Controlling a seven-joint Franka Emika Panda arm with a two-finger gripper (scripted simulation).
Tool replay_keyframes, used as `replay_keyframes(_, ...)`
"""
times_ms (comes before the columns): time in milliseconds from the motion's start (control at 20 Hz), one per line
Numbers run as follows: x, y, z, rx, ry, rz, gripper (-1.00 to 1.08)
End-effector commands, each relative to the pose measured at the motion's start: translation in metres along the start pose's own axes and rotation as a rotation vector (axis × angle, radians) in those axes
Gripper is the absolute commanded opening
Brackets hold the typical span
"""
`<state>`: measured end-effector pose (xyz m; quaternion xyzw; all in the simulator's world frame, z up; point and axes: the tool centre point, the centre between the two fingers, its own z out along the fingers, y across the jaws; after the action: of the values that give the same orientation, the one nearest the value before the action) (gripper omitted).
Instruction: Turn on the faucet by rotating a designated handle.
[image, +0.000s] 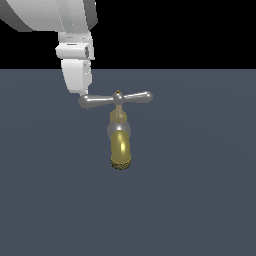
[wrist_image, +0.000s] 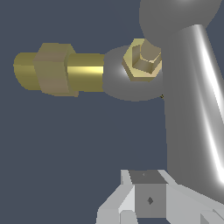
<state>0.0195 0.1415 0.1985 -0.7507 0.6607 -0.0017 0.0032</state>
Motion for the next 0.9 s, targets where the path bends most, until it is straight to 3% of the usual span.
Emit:
replay_keyframes(0, 0.0, 0.01, 0.0, -0.007, 0.001, 0.001, -1.0)
replay_keyframes(700, -0.004, 0.049, 0.0, -0.007, 0.002, 0.001, -1.0)
replay_keyframes(850, 0.0, 0.046, -0.001, -0.001, 0.004, 0.003, -1.0)
